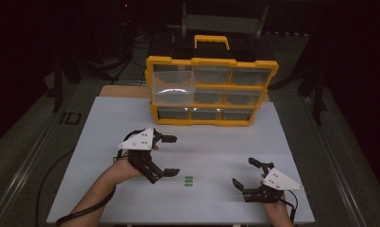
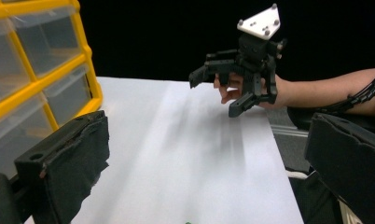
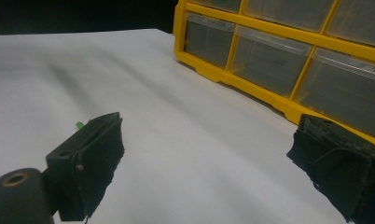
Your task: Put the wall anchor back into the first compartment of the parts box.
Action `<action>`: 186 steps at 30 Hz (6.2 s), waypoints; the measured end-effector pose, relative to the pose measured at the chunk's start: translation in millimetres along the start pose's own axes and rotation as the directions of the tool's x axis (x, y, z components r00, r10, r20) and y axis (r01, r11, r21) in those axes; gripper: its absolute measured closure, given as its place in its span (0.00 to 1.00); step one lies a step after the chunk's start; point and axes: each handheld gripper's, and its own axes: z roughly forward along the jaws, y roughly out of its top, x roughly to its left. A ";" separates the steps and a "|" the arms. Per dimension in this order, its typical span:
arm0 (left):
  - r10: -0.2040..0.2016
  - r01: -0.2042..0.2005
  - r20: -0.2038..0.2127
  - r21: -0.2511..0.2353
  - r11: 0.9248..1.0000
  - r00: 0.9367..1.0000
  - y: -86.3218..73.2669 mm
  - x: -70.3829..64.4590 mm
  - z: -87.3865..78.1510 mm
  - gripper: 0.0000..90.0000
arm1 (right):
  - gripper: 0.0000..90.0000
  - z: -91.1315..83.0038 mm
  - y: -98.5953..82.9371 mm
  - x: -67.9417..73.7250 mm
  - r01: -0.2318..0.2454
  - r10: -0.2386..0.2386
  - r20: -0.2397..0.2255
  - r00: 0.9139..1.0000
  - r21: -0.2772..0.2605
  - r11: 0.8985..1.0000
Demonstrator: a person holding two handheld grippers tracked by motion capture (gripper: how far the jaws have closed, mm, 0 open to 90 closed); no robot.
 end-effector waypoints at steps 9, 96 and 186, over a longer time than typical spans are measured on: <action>-0.038 0.037 0.021 0.050 0.998 0.999 -22.9 7.9 27.8 0.01 | 0.09 -0.3 -0.2 -0.1 0.004 -0.004 0.000 1.000 0.002 1.000; -0.070 0.030 0.065 0.480 0.877 0.995 -8.8 19.4 35.6 0.93 | 0.09 0.3 -0.9 -0.3 0.001 -0.001 -0.009 1.000 0.011 1.000; -0.139 0.197 -0.338 0.143 0.970 0.931 147.9 119.0 -46.6 0.93 | 0.09 0.3 -2.0 0.4 0.002 -0.001 -0.029 1.000 0.010 1.000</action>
